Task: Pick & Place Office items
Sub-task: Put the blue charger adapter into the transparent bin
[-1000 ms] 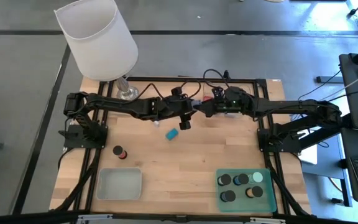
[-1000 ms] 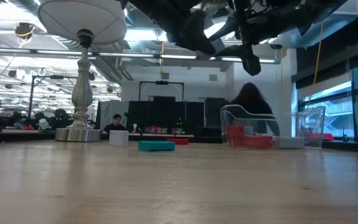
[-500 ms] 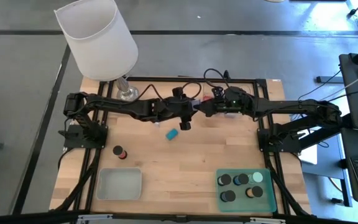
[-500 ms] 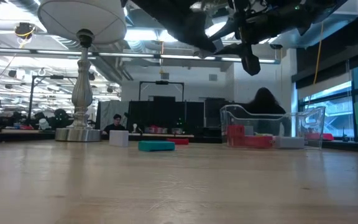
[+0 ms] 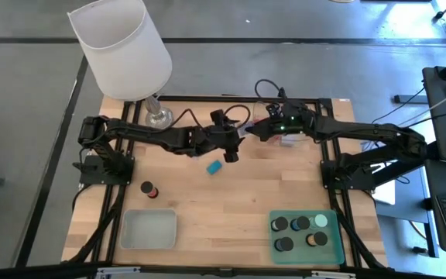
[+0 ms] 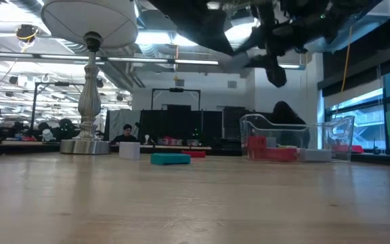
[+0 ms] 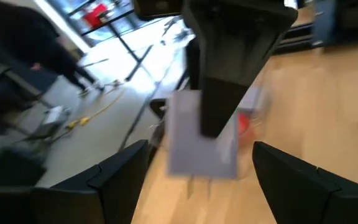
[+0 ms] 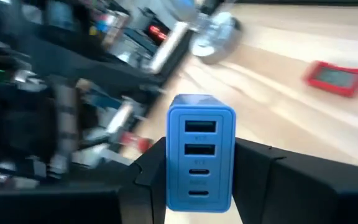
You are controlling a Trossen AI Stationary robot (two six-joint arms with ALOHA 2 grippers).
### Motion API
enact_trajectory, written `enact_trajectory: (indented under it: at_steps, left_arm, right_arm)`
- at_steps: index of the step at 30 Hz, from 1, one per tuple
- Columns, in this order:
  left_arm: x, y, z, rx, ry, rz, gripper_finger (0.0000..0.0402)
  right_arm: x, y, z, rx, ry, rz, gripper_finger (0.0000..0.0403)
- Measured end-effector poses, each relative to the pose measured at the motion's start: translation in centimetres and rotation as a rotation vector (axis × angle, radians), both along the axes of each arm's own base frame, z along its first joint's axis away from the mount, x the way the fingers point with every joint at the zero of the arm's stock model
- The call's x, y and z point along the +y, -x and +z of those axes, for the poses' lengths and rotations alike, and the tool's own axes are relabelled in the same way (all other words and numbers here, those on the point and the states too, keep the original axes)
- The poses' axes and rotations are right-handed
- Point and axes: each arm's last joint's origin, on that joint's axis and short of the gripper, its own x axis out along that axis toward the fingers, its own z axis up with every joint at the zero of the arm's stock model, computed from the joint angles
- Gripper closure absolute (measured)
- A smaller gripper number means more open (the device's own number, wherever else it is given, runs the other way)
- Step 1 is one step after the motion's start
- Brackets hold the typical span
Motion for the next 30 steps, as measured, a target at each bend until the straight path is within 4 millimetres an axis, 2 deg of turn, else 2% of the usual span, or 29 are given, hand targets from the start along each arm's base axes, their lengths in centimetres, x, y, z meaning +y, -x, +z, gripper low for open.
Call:
enact_trajectory:
  at_steps: [4,8,12,22,30]
  left_arm:
    - [-0.2,0.1,0.0,-0.017,-0.011,0.079,0.0118]
    - [-0.2,0.1,0.0,-0.105,0.09,0.143,0.0118]
    - [-0.2,0.1,0.0,-0.183,0.186,0.187,0.0118]
    - [-0.2,0.1,0.0,-0.227,0.241,0.212,0.0119]
    - [-0.2,0.1,-0.1,-0.227,0.242,0.212,0.0119]
  right_arm:
    - [-1.7,1.7,-1.1,0.155,0.025,-0.038,0.0278]
    - [-3.0,3.3,-2.2,0.32,0.029,-0.101,0.0276]
    - [-3.8,4.3,-2.8,0.41,0.052,-0.134,0.0271]
    - [-5.2,5.5,-3.1,0.51,0.131,-0.233,0.0273]
    - [-4.9,6.6,-4.0,0.692,0.142,-0.29,0.0273]
